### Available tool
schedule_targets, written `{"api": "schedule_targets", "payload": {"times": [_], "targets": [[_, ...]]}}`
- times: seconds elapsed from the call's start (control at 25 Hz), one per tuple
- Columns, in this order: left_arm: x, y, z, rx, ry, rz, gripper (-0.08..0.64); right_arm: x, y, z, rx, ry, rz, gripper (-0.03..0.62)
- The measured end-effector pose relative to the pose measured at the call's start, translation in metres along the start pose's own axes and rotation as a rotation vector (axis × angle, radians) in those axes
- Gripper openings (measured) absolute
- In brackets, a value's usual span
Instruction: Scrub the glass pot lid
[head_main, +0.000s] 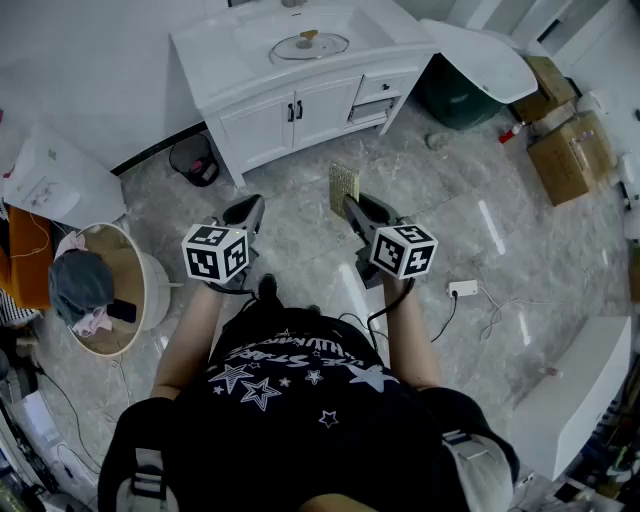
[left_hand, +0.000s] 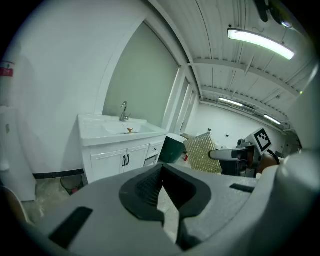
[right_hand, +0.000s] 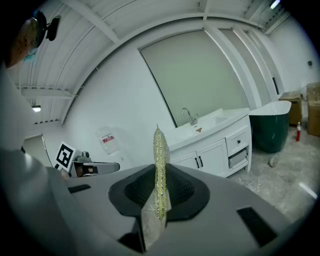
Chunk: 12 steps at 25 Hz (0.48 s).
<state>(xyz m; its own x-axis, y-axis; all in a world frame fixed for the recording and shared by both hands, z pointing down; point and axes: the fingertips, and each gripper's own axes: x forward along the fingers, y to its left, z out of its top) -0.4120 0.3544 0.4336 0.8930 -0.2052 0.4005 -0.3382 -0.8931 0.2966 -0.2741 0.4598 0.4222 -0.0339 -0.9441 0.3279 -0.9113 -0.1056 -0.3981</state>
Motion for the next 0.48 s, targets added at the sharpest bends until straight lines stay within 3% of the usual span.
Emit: {"api": "schedule_targets", "payload": {"times": [0.48], "targets": [[0.012,0.026,0.006,-0.019,0.01,-0.007,0.009,0.019,-0.004,0.007,0.005,0.002,-0.026,0.063]]}}
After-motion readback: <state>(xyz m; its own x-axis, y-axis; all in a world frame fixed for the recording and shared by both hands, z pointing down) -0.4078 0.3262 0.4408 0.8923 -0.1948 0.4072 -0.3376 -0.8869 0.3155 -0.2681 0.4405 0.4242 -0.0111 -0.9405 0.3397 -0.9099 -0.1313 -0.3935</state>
